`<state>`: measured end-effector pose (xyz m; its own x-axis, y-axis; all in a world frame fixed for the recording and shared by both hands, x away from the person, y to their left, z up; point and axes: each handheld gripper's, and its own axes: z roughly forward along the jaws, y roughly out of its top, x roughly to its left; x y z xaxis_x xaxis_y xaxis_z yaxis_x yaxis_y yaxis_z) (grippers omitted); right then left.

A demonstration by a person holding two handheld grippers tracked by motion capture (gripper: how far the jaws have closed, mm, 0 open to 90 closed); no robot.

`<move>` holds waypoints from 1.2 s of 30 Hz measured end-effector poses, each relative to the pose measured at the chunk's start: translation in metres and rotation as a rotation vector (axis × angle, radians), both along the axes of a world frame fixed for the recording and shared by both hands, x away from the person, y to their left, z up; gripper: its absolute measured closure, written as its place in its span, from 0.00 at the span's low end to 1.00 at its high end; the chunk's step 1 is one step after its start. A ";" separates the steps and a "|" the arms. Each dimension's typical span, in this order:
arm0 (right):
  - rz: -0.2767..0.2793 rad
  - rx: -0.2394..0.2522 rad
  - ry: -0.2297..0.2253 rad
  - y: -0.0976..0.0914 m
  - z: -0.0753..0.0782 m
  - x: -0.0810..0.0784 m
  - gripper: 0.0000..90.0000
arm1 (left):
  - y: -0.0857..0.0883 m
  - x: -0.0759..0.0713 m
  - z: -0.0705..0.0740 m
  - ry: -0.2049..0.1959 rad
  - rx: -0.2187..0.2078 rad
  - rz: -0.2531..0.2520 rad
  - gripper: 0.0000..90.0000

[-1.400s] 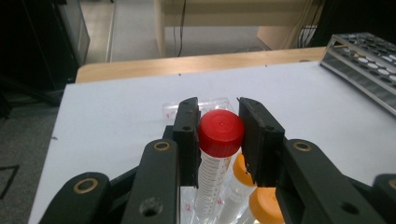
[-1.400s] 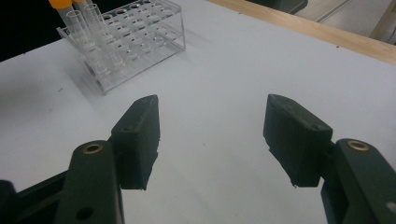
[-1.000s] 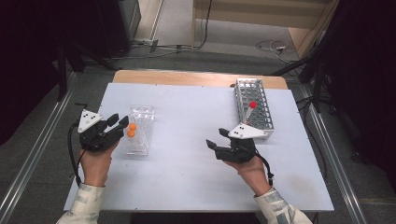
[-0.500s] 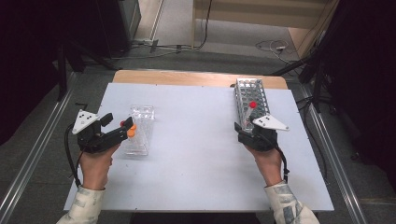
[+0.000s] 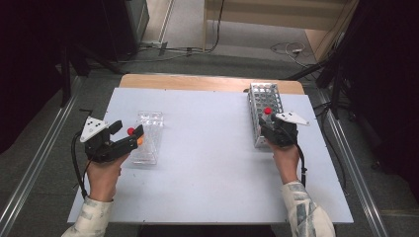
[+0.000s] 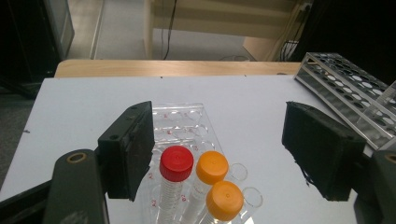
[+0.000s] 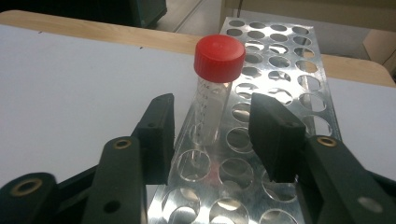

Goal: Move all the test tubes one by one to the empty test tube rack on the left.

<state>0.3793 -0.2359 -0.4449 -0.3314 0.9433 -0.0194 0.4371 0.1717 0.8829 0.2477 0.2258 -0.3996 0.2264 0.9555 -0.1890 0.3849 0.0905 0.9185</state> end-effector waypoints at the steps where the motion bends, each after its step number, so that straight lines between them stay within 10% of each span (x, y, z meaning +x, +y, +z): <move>1: 0.004 0.009 0.007 0.000 -0.002 0.003 0.58 | 0.000 0.000 0.000 -0.002 0.000 0.000 0.28; 16: 0.003 0.032 0.015 0.004 -0.003 0.017 0.79 | -0.002 -0.002 0.000 -0.001 0.002 -0.005 0.29; 25: 0.026 0.039 -0.084 0.005 0.037 0.003 0.79 | -0.007 -0.005 0.004 -0.019 0.004 -0.020 0.28; 36: 0.217 0.069 -0.087 0.029 0.058 -0.039 0.79 | -0.028 -0.015 0.014 -0.057 0.009 -0.093 0.29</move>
